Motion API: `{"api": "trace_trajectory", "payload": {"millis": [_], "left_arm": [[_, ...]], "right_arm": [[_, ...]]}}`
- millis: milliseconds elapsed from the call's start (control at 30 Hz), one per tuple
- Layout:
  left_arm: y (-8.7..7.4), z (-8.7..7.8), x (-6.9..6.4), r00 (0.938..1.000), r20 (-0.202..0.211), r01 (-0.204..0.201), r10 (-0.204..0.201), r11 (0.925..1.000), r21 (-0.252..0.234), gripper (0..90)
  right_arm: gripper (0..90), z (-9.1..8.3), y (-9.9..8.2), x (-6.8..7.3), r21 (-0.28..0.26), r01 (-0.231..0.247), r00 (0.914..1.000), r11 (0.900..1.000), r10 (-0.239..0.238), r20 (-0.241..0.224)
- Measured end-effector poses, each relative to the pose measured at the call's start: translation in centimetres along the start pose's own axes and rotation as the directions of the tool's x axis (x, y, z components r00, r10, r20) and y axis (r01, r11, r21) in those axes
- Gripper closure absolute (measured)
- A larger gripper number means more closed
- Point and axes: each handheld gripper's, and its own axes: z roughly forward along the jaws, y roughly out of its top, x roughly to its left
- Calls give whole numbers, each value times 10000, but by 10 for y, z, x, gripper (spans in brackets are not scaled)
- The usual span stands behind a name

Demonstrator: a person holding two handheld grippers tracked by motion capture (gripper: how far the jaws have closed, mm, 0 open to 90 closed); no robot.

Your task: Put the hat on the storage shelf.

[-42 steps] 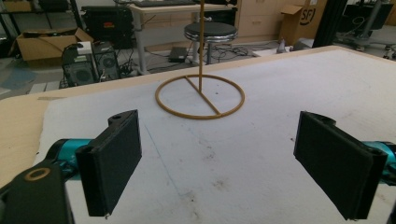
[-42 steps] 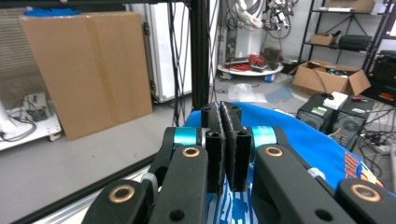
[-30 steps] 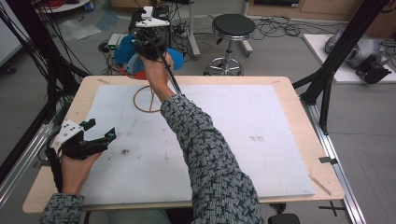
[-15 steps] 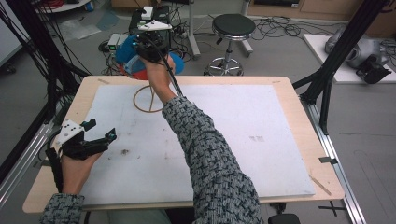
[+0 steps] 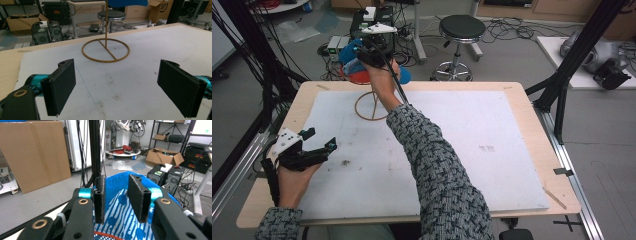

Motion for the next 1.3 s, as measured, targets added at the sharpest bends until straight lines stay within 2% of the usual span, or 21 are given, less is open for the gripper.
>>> {"api": "trace_trajectory", "payload": {"millis": [433, 800, 1000, 1167, 1300], "left_arm": [[0, 0, 0, 10000, 14, 15, -15, 10000, -5, 155], [0, 0, 0, 10000, -5, 33, -33, 10000, -43, 155], [1, -1, 1, 10000, -30, 35, -35, 10000, -66, 154], [1, -2, 2, 10000, -34, 2, -2, 10000, -40, 154], [1, -2, 2, 10000, -63, 17, -17, 10000, -58, 155]], "right_arm": [[597, -1, 0, 1, -3, 190, 9997, 9998, -190, 165], [584, -1, 1, 1, -5, 183, 9997, 9998, -183, 176], [544, -5, 3, -1, -55, 132, 9997, 9999, -131, 217], [499, -14, 5, -9, -116, 136, 9989, 9998, -131, 446], [456, -25, 6, -25, -156, -37, 9971, 9999, 48, 764]]}}
